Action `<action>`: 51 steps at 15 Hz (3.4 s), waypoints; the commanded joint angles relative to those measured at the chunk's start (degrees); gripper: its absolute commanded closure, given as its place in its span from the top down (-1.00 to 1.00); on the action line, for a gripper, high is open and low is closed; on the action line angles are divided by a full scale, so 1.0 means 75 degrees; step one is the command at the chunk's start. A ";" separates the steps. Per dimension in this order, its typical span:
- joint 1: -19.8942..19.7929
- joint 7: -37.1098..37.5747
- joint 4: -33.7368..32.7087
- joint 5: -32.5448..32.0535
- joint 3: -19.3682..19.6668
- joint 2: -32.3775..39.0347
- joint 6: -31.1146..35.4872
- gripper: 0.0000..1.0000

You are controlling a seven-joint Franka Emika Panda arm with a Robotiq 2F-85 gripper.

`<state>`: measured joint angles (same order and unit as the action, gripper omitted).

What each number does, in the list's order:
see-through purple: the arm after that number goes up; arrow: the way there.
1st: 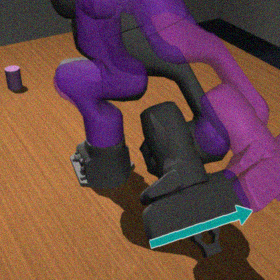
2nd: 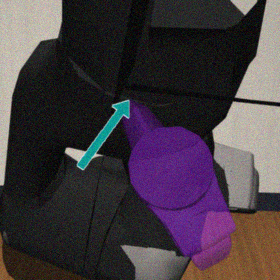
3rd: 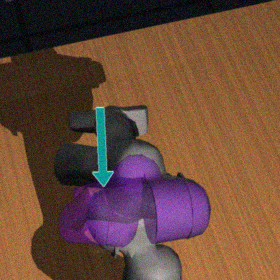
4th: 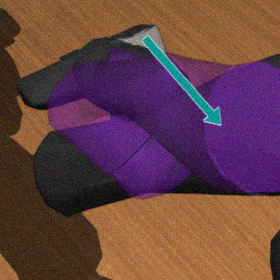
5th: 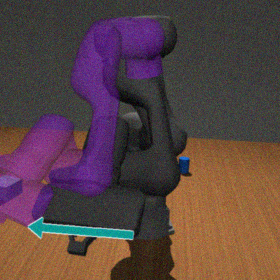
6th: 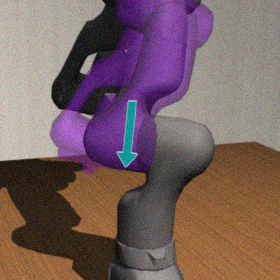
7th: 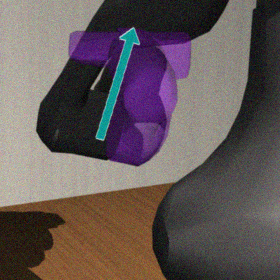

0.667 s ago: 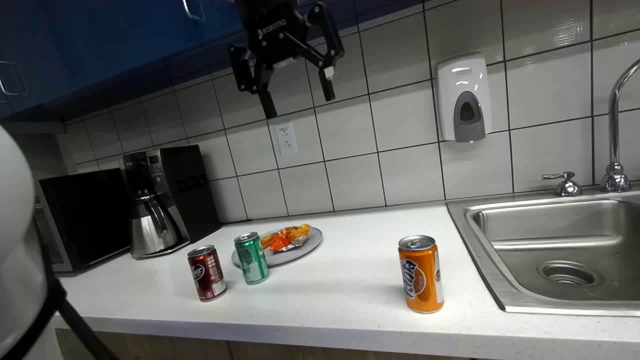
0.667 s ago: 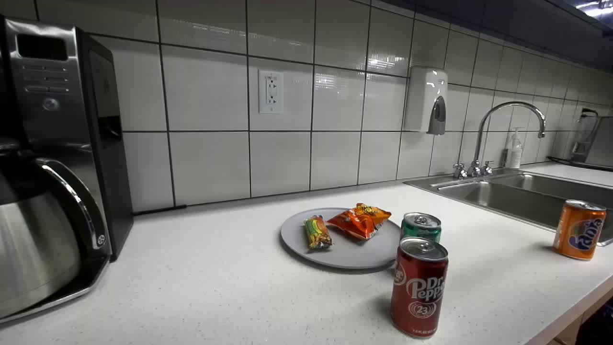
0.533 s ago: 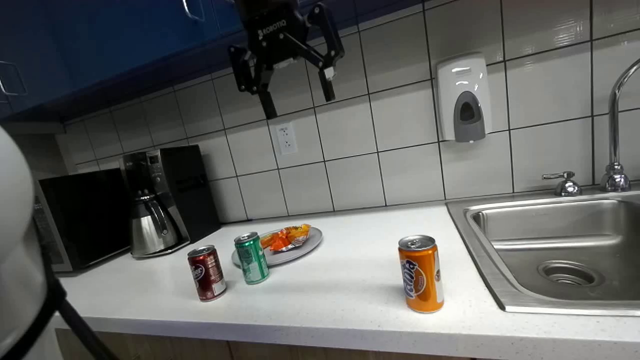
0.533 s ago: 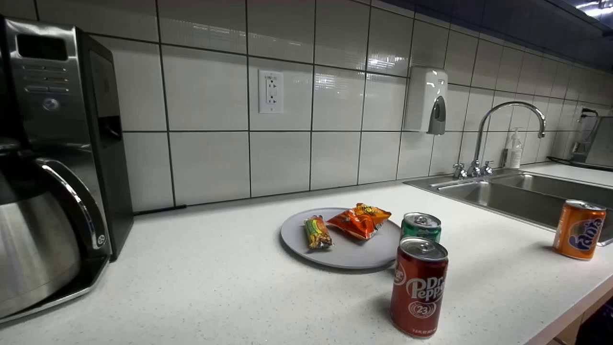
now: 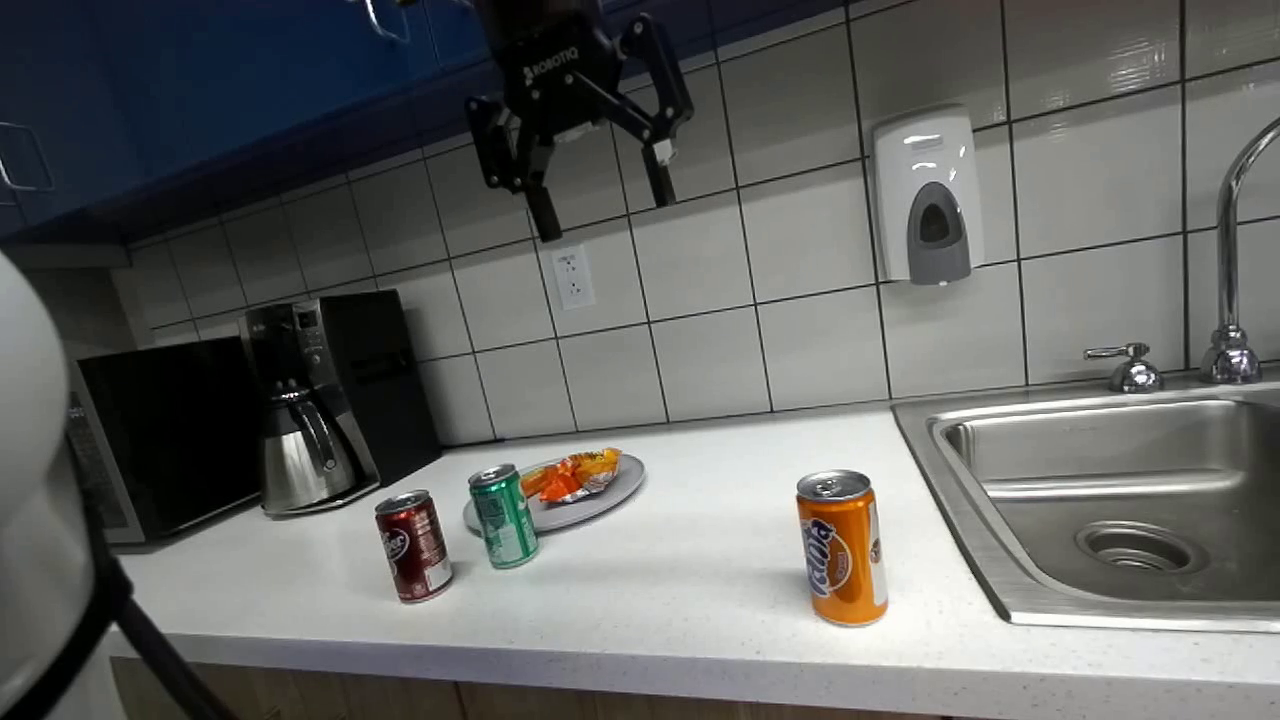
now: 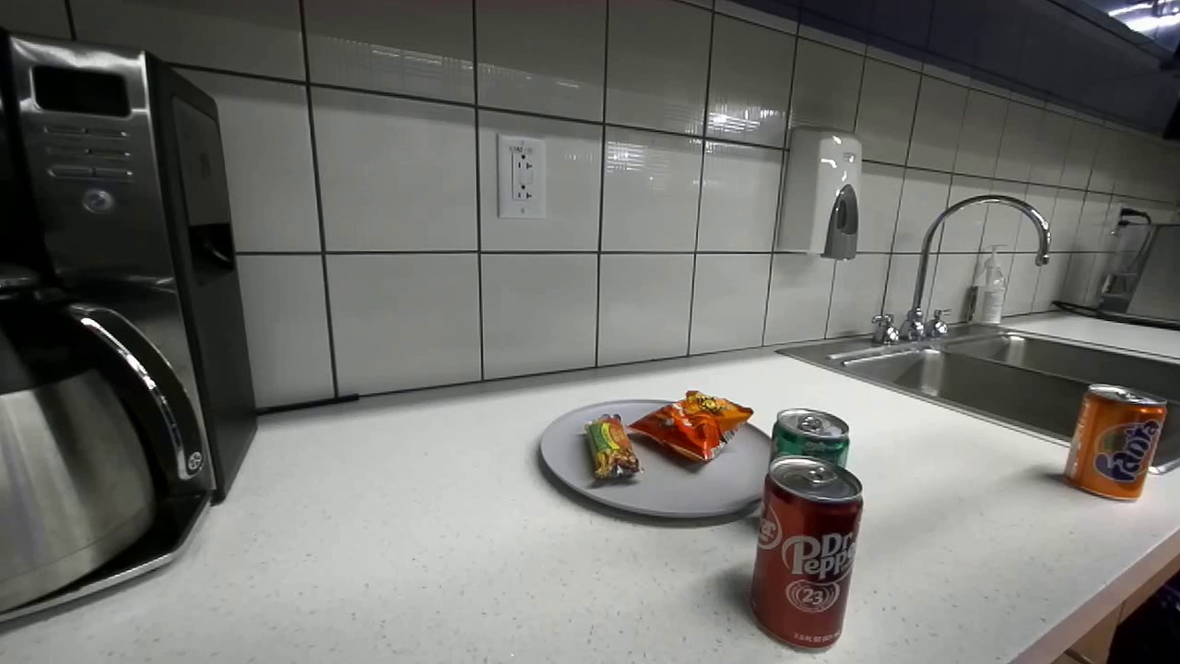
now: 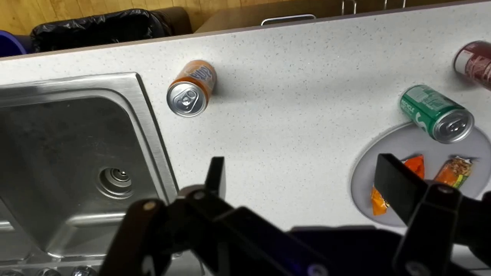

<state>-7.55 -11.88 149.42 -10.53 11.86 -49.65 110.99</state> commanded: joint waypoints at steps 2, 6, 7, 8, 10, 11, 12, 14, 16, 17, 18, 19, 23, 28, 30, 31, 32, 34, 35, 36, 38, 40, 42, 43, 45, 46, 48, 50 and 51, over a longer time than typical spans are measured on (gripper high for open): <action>-0.0089 0.0684 -0.0100 -0.0007 -0.0267 0.0669 0.0773 1.00; -0.0036 0.0925 -0.0273 0.0059 -0.0378 0.1392 0.1307 1.00; -0.0011 0.0941 -0.0329 0.0080 -0.0405 0.1583 0.1411 1.00; 0.0006 0.0957 -0.0412 0.0079 -0.0448 0.1795 0.1486 1.00; 0.0057 0.0961 -0.0583 0.0091 -0.0528 0.2179 0.1607 1.00; 0.0078 0.0943 -0.0682 0.0093 -0.0562 0.2360 0.1638 1.00; 0.0109 0.0901 -0.0785 0.0104 -0.0590 0.2538 0.1674 1.00; 0.0207 0.0772 -0.1037 0.0147 -0.0616 0.2926 0.1706 1.00; 0.0342 0.0623 -0.1311 0.0205 -0.0614 0.3312 0.1703 1.00; 0.0428 0.0515 -0.1448 0.0258 -0.0592 0.3493 0.1699 1.00; 0.0510 0.0413 -0.1566 0.0309 -0.0574 0.3656 0.1702 1.00; 0.0601 0.0292 -0.1722 0.0373 -0.0568 0.3864 0.1683 1.00; 0.0951 -0.0435 -0.2309 0.0846 -0.0562 0.4668 0.1645 1.00; 0.1162 -0.1281 -0.3067 0.1386 -0.0675 0.5673 0.1568 1.00; 0.1156 -0.1324 -0.3313 0.1390 -0.0791 0.6004 0.1594 1.00; 0.1146 -0.1287 -0.3438 0.1365 -0.0850 0.6161 0.1596 1.00; 0.1137 -0.1155 -0.3552 0.1288 -0.0928 0.6312 0.1602 1.00; 0.1141 -0.0916 -0.3775 0.1194 -0.1071 0.6571 0.1573 1.00; 0.1149 -0.0794 -0.3859 0.1149 -0.1139 0.6666 0.1568 1.00; 0.1161 -0.0673 -0.3930 0.1103 -0.1205 0.6757 0.1585 1.00; 0.1183 -0.0454 -0.4059 0.1072 -0.1325 0.6908 0.1616 1.00; 0.1221 -0.0230 -0.4180 0.1068 -0.1444 0.7033 0.1633 1.00; 0.1267 -0.0028 -0.4253 0.1094 -0.1570 0.7128 0.1654 1.00; 0.1301 0.0139 -0.4309 0.1107 -0.1639 0.7193 0.1659 1.00; 0.1386 0.0401 -0.4375 0.1166 -0.1767 0.7289 0.1650 1.00; 0.1444 0.0505 -0.4417 0.1189 -0.1837 0.7345 0.1632 1.00; 0.1567 0.0616 -0.4481 0.1203 -0.1973 0.7480 0.1652 1.00; 0.1660 0.0651 -0.4580 0.1234 -0.2081 0.7608 0.1628 1.00; 0.1702 0.0664 -0.4618 0.1222 -0.2121 0.7663 0.1627 1.00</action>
<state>4.72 -8.44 117.35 -1.43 -2.81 5.83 123.99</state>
